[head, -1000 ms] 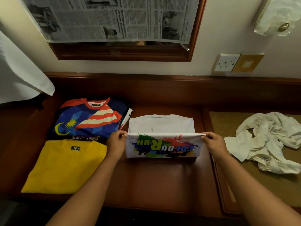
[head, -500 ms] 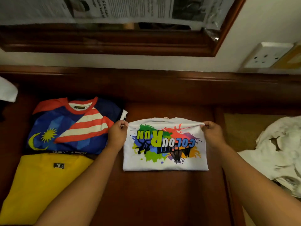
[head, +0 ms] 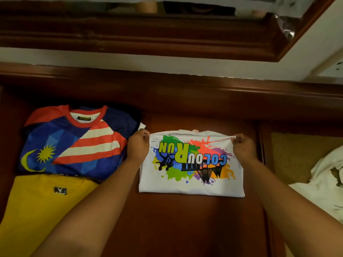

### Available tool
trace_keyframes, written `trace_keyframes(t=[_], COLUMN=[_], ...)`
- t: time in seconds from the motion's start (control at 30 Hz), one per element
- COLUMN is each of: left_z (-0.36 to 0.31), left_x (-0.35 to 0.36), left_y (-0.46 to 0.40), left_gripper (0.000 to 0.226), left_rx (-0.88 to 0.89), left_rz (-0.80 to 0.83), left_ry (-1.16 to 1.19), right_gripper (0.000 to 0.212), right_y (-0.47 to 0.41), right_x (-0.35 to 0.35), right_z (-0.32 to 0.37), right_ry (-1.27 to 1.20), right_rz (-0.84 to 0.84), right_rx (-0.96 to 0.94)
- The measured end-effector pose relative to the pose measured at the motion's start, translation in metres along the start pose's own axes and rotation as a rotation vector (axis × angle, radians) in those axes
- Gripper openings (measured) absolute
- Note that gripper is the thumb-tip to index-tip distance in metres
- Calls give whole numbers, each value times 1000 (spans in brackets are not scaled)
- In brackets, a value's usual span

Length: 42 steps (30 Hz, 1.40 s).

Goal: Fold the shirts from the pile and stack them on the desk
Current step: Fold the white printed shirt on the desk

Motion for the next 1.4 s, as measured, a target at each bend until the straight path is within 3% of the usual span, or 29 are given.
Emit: trace_keyframes(t=[0.17,0.3,0.43,0.63,0.87,0.93,1.0,1.07,1.13,1.27,1.4], left_z=[-14,-35,-39,-21,7,-9,-28,-49,-67,-86,-92], left_x=[15,58,89,93,72,69,64,62,62,67,61], left_y=[28,69,70,49,45,37,21,1,-18,-48,-59], left_gripper=[26,33,46,65,80,74,54,44,40,38,23], left_rx=[79,205,210,257,190,137,143,182,201,194,204], left_rz=[-102,68,176,330,288,209,112,102,191,522,623], left_ry=[-94,-186,-355,-592,-529,-444,-378,-347,-320,-396,-489], right_gripper=[38,47,64,57,74,71,61,47,39,35,19], right_y=[40,62,58,27,9,6,-1,-9,-20,-35,-44], right_x=[17,79,114,121,76,70,67,65,66,64,66], right_z=[14,-1,3,-2,-30,-17,3,24,43,69,78], right_ry=[322,421,573,828,751,658,597,604,662,759,893], right_rz=[-159,2,157,245,105,33,-36,-35,34,226,333], right_rx=[-218,-486,-602,-628,-489,-448,-472,-469,-452,-390,-380])
Point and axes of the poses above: each hand's wrist, its own y-axis away from the middle knuckle, its own x-axis out of the palm, z = x × y, the point moved 3 cm from there along -y, towards the middle knuckle, and after that the axes turned 7 degrees about z, right-handed, at the moved point
